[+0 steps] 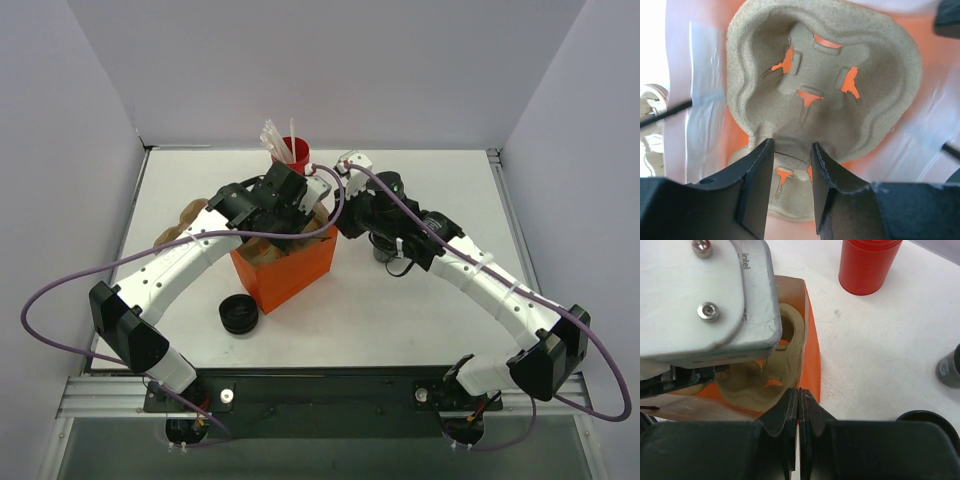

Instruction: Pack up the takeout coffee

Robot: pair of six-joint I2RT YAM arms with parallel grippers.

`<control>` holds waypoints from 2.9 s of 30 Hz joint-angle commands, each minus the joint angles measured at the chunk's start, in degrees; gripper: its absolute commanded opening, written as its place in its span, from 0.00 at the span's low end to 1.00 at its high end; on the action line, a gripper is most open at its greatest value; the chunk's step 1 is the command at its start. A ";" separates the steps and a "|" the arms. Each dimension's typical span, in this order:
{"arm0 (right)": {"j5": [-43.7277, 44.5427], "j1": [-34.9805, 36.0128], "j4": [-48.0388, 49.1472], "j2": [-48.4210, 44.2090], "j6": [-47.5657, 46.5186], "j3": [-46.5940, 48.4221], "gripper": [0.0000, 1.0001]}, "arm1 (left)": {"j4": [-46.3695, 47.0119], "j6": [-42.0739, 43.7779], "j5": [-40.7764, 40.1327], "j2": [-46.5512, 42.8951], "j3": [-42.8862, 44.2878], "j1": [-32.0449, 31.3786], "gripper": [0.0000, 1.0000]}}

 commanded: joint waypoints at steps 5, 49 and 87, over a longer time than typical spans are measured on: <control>12.66 1.10 -4.03 -5.28 3.35 -3.05 0.00 | -0.85 -2.45 -2.06 1.69 0.62 -1.18 0.22; 20.48 1.80 -12.73 -6.69 16.18 1.17 0.00 | 6.78 -20.03 14.55 1.00 17.76 5.67 0.82; 19.96 -0.30 -28.81 -16.10 13.90 7.41 0.92 | 4.43 -48.50 6.51 -22.48 -8.52 14.92 0.75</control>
